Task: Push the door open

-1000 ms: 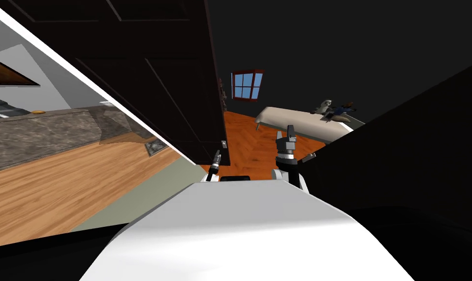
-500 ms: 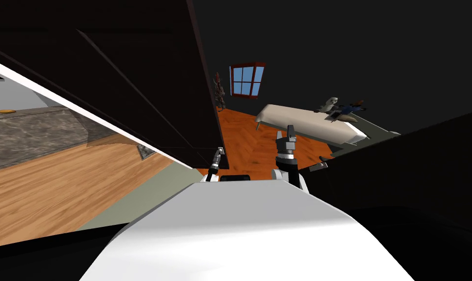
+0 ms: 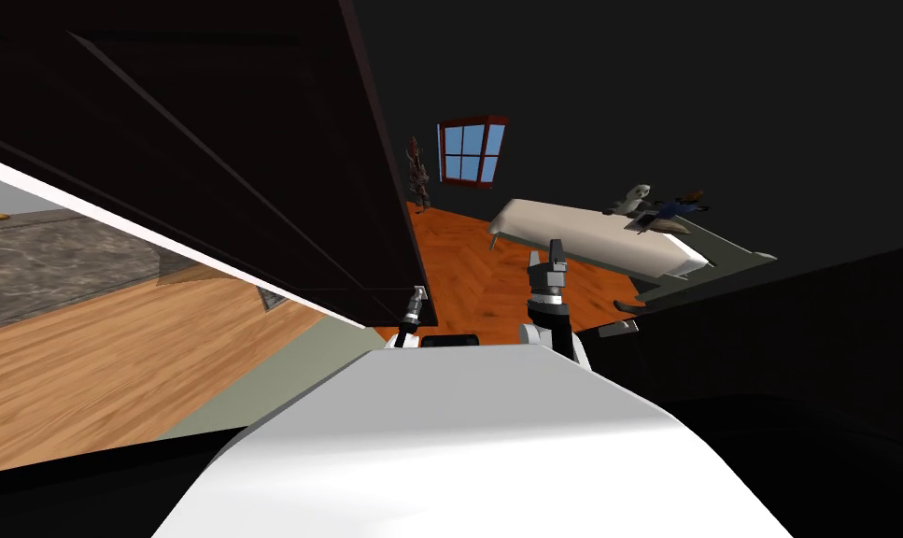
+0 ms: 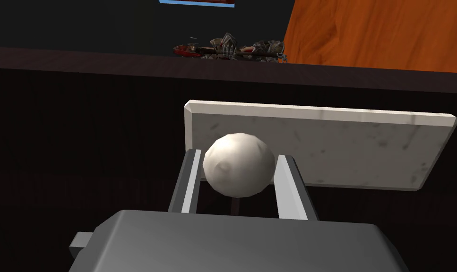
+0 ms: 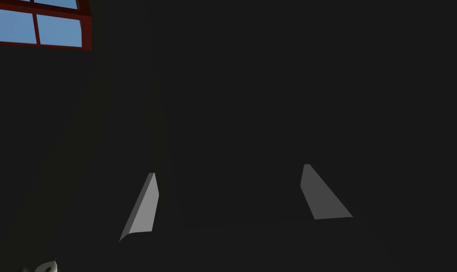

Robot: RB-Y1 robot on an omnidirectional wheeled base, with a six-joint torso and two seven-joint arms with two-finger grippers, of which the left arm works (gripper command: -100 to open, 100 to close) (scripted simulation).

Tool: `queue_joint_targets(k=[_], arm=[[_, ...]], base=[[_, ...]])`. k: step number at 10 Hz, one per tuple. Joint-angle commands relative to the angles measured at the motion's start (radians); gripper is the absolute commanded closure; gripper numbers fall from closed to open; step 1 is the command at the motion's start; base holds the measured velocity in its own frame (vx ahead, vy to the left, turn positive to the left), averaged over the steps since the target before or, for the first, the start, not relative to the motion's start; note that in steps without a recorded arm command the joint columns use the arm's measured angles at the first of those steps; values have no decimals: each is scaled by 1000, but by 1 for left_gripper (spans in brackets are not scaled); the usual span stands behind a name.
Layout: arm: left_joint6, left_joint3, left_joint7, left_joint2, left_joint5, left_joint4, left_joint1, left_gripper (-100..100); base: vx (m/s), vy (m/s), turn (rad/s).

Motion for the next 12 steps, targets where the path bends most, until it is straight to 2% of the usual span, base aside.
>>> queue_joint_targets(k=[1, 4, 8, 12], arm=[[0, 0, 0, 0, 0, 1, 2, 100], [0, 0, 0, 0, 0, 1, 2, 100], [9, 49, -15, 7, 23, 13, -11, 100], [17, 106, -32, 2, 50, 24, -28, 100]], base=[[-18, 5, -5], [-7, 0, 2], [170, -77, 59], [183, -115, 89]])
